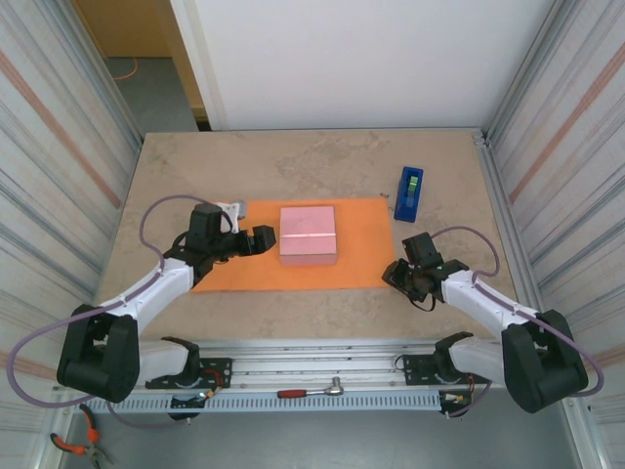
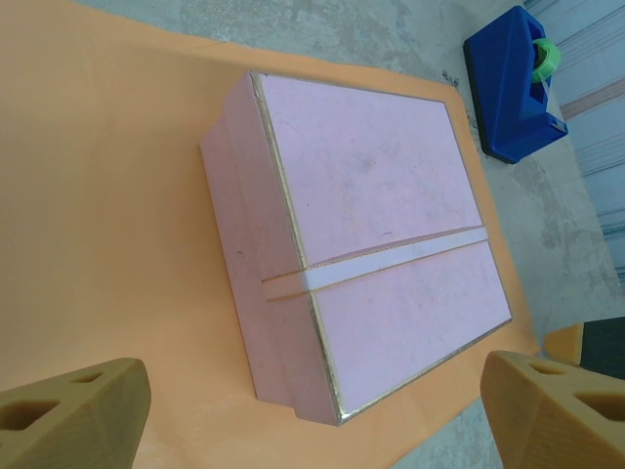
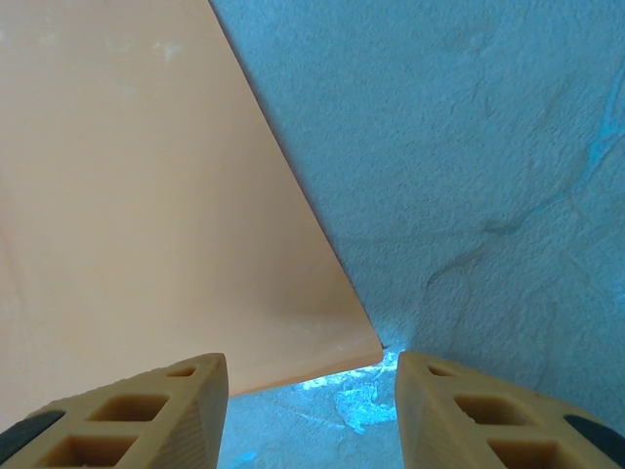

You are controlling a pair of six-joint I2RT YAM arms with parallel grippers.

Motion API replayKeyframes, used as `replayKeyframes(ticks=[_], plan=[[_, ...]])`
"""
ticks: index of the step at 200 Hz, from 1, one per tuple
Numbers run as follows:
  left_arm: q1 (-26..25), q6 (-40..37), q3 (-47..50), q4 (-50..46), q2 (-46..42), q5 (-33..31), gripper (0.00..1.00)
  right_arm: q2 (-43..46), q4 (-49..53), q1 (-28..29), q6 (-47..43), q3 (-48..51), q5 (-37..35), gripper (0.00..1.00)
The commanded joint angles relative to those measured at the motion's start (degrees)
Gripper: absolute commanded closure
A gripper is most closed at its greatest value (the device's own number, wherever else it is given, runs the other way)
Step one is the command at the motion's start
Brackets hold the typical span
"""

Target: Wrap the gift box in paper

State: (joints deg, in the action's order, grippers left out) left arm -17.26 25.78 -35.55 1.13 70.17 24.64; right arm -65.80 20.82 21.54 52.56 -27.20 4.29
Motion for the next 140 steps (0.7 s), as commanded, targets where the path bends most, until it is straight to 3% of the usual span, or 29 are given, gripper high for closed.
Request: replayKeyframes(ticks=[1,53,100,140], plan=[[-0.05,0.06,-0.56,0.11,-0.47,1.18,0.12,-1.33,-0.27,0.25,1.76,-0.04,-0.63,0.52],[0.00,0.05,-0.66,0.30,-0.31,1.18,0.12,-4.00,-2.48,0.17,2.46,-0.22,0.09,0.53],[-0.12,-0.01,-0.57,0.28,-0.30,1.19,0.12,-4.73,-4.04,0.33,3.15,-0.35,1.42,0.67],[-0.13,0.02,-0.56,0.45,-0.04,1.23,0.12,-2.37,-2.64,0.26,3.26,-0.67,1.17,0.69]])
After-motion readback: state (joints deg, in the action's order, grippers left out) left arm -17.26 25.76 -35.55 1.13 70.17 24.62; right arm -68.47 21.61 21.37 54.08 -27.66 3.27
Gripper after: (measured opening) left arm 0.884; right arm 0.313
